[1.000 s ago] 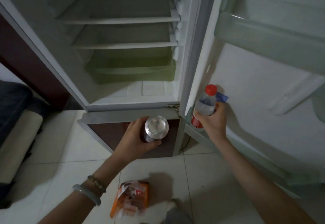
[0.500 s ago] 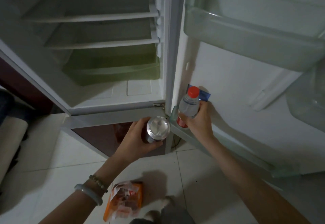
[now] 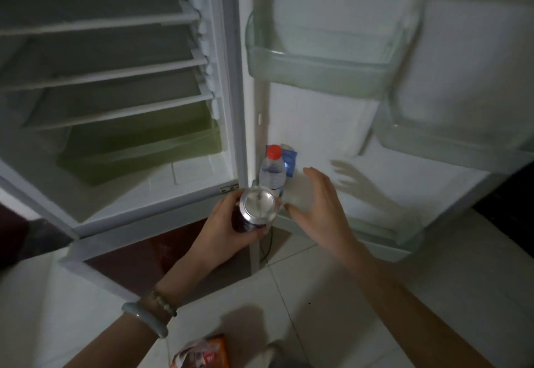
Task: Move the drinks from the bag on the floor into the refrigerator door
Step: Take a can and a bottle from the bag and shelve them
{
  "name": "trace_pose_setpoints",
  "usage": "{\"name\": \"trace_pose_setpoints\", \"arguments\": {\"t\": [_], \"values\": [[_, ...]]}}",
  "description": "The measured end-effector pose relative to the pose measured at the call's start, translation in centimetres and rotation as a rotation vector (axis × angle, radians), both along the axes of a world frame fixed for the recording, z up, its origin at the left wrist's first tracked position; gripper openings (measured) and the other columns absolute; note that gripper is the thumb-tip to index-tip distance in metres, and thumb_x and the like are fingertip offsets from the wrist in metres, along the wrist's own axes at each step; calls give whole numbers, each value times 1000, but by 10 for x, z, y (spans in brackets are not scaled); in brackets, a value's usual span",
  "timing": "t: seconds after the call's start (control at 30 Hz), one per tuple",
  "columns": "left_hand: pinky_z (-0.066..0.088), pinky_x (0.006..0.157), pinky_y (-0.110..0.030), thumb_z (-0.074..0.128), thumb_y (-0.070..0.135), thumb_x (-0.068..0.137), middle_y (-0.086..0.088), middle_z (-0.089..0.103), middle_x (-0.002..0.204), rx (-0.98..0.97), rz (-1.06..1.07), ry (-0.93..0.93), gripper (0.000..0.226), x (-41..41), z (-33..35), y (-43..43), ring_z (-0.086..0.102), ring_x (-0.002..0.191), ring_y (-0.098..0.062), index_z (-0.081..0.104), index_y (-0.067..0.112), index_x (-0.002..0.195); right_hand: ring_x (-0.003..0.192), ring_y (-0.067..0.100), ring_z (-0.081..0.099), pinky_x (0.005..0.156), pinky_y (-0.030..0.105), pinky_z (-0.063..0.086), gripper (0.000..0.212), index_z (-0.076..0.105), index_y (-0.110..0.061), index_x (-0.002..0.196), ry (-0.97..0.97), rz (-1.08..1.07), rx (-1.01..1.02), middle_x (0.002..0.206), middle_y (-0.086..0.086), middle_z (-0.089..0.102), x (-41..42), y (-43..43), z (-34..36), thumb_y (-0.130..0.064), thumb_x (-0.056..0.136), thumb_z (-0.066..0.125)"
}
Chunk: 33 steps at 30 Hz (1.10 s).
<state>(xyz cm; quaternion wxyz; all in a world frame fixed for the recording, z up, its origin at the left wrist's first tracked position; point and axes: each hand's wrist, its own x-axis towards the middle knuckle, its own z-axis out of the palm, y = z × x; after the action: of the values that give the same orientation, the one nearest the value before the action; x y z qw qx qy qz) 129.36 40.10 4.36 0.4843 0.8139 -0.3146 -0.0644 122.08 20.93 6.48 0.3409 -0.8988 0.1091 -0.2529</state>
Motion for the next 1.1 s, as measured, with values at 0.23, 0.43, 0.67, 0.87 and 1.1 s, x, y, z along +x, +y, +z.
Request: {"name": "trace_pose_setpoints", "arguments": {"t": [0.23, 0.43, 0.67, 0.87, 1.1], "values": [[40, 78, -6, 81, 42, 54, 26, 60, 104, -181, -126, -41, 63, -21, 50, -38, 56, 96, 7, 47, 42, 107, 135, 29, 28, 109, 37, 27, 67, 43, -10, 135, 176, -124, -231, 148, 13, 31, -68, -10, 31, -15, 74, 72], [43, 84, -16, 86, 38, 58, 6, 58, 113, -262, -259, -77, 67, -35, 104, -63, 56, 100, 2, 48, 34, 114, 133, 31, 30, 107, 41, 29, 68, 44, -9, 134, 143, -274, -361, 145, 15, 35, -116, -16, 51, -15, 73, 73], [46, 85, -15, 77, 43, 61, 21, 55, 114, -431, -330, -174, 63, -56, 182, -92, 56, 104, 1, 45, 37, 115, 139, 26, 18, 113, 40, 24, 67, 37, -10, 139, 147, -315, -387, 151, 12, 25, -139, -33, 69, -19, 79, 68], [48, 87, -21, 78, 35, 67, 11, 54, 116, -468, -289, -264, 64, -60, 221, -151, 55, 105, -4, 43, 26, 120, 136, 28, 22, 108, 41, 29, 66, 42, -7, 135, 120, -304, -434, 148, 16, 30, -148, -60, 82, -17, 75, 71], [46, 79, -11, 79, 22, 72, 14, 51, 112, -396, -249, -258, 70, -67, 204, -214, 54, 96, -1, 37, 16, 128, 137, 23, 16, 105, 33, 25, 64, 42, -9, 136, 101, -279, -425, 151, 13, 24, -162, -87, 79, -19, 79, 69]]}}
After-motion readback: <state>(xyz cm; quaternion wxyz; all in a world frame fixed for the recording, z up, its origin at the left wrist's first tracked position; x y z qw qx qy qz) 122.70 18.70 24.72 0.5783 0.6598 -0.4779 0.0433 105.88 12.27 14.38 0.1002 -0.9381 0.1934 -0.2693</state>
